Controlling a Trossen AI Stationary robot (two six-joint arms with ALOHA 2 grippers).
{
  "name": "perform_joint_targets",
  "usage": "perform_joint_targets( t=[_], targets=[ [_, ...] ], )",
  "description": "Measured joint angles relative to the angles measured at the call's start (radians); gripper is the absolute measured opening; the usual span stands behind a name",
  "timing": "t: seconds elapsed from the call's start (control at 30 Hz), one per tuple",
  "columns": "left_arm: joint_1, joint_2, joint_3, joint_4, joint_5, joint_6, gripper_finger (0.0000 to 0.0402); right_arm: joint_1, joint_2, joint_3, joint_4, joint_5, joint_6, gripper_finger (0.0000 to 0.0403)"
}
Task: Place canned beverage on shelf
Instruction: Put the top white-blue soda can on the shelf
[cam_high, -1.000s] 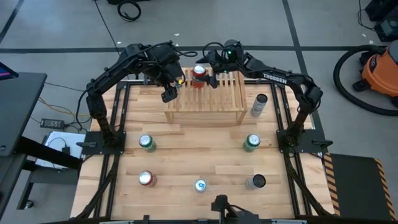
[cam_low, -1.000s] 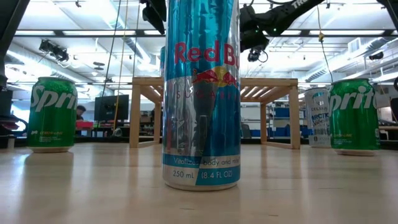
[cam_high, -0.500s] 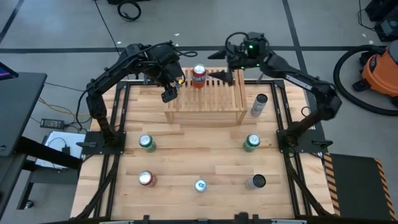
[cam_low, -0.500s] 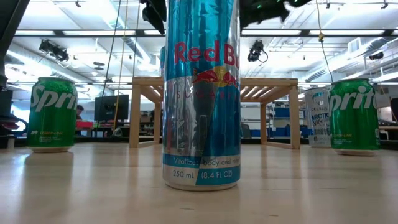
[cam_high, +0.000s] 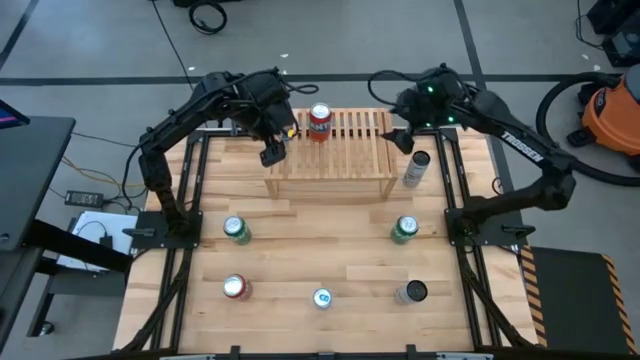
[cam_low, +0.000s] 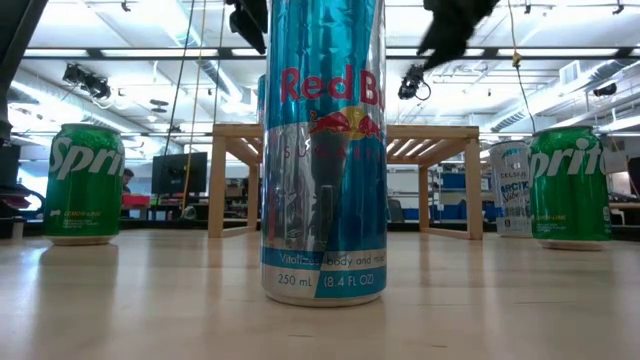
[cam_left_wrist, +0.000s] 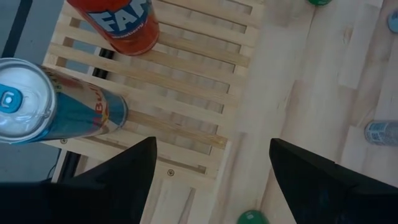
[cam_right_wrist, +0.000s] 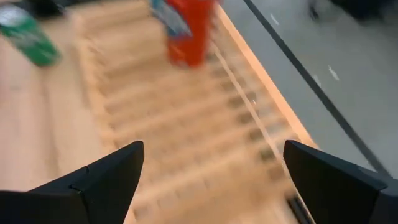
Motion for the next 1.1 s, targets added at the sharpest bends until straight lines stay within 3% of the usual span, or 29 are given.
perform_joint_targets(
  t=[0.3, 0.43, 0.8, 1.1],
  targets=[
    [0.0, 0.0, 0.0, 0.0, 0.002, 0.001, 0.0314, 0.0, -0.038, -0.001, -0.275, 0.238, 0.244, 0.0396],
    [-0.001, 0.0, 0.0, 0.0, 0.003, 0.004, 0.0314, 0.0, -0.065, -0.05, -0.323, 0.29, 0.335, 0.0396],
    [-0.046, 0.0, -0.001, 0.0, 0.003, -0.002, 0.0314, 0.0, -0.232, -0.384, -0.148, 0.29, 0.477, 0.0396],
    [-0.068, 0.0, -0.001, 0.0, 0.003, -0.004, 0.0314, 0.0, -0.27, -0.569, -0.056, 0.345, 0.541, 0.0396]
  ],
)
